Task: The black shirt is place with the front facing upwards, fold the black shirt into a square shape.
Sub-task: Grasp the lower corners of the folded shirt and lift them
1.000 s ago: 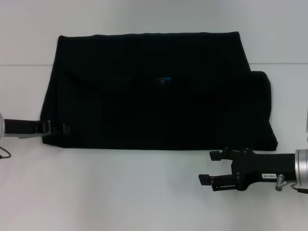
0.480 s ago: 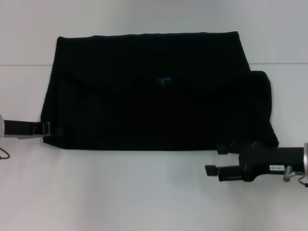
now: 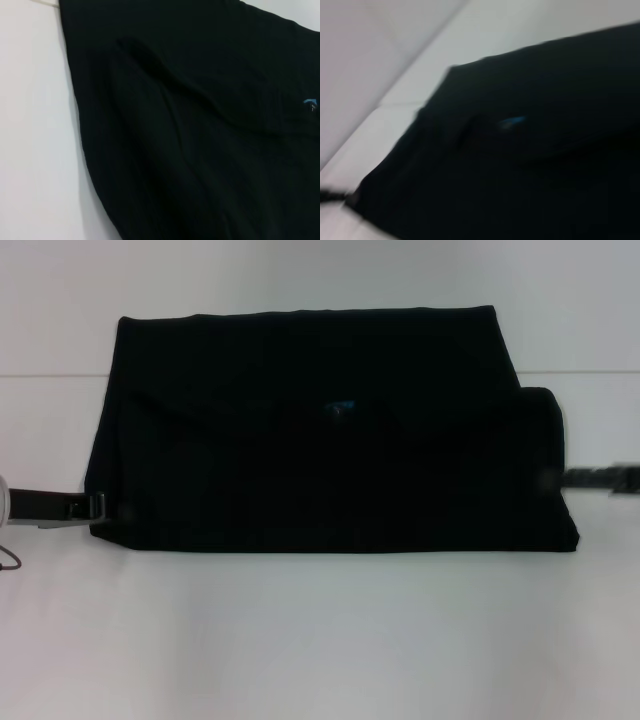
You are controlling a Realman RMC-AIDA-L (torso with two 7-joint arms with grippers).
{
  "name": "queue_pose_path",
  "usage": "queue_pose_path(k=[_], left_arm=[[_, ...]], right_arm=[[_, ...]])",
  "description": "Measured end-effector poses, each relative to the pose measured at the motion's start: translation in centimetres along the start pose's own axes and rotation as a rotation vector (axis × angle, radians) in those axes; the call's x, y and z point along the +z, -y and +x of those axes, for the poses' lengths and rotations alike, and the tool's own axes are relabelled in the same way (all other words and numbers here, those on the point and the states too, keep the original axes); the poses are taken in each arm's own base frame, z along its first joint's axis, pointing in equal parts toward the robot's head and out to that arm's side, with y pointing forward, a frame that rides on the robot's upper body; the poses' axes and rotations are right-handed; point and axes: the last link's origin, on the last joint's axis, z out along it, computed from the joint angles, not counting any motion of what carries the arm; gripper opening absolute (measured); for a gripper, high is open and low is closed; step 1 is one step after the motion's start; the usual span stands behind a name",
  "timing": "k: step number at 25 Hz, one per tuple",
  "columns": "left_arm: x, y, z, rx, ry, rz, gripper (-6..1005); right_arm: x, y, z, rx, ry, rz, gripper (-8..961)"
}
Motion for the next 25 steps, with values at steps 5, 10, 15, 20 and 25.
queue_pose_path(k=[5,10,15,20,25], left_arm=[[0.0,0.0,-0.1,0.000,0.005,-0.004,28],[0.0,-0.1,0.0,0.009,0.007,-0.009,29],[0.0,-0.2,0.0,0.012,0.008,-0.012,27],[0.0,-0.3,0.1,0.013,0.009,-0.016,25],[0.0,-0.3,0.1,0.012,0.008,-0.019,26]], right_arm=[[-3.5,2.6,-2.8,0.249,-0.032,0.154,914],[-3.9,3.8,-3.9,0.301,-0.064,0.289,913],[-1.1,3.1,-4.0,0.273,-0.109,0.292,912],[1.4,2.2,-3.6,0.251,-0.160,0.285,910],[3.2,1.4,-2.8,0.239,-0.196,0.274,909]])
